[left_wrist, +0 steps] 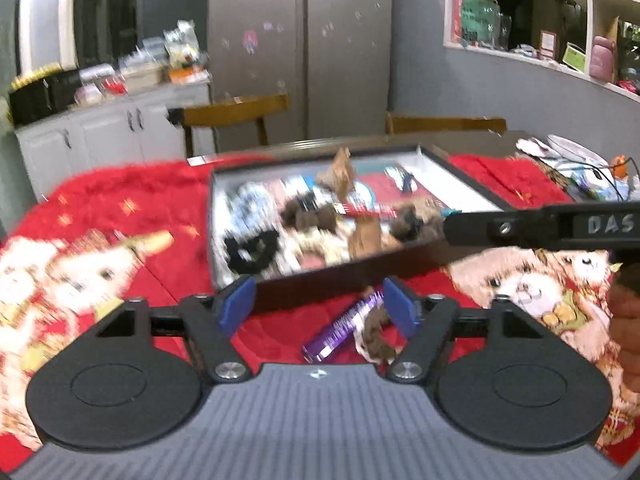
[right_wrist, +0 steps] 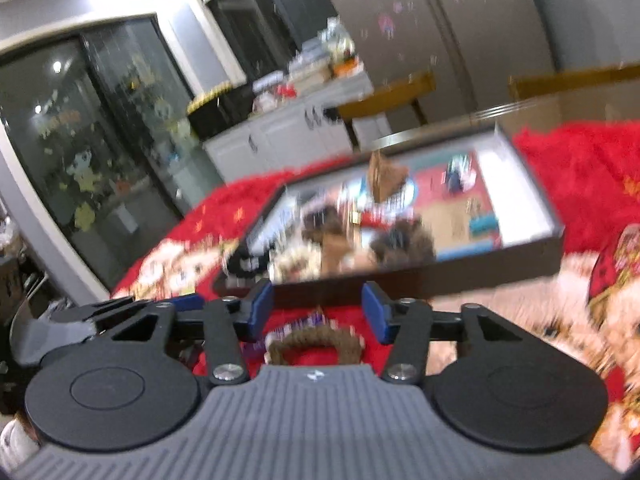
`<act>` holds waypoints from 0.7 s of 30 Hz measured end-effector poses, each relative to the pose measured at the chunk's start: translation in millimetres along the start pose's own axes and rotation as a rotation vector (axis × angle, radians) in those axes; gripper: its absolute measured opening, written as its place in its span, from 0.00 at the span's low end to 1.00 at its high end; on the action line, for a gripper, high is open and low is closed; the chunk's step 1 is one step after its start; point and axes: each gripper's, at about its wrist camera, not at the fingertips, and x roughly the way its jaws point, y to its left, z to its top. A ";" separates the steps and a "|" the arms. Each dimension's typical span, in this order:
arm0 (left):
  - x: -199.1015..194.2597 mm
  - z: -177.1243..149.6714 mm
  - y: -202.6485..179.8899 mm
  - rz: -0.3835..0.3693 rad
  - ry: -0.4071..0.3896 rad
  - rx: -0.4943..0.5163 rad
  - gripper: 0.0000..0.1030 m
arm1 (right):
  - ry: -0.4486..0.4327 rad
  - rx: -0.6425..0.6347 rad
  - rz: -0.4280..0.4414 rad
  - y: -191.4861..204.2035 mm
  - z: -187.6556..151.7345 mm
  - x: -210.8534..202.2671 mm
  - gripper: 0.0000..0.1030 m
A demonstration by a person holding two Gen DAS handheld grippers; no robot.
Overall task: Organize objects
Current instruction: 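Move the left gripper to the purple stick while the right grasps the brown scrunchie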
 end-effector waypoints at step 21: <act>52.5 -19.8 -5.6 0.026 0.099 -0.013 0.47 | 0.125 -0.066 -0.058 5.6 -31.5 30.4 0.38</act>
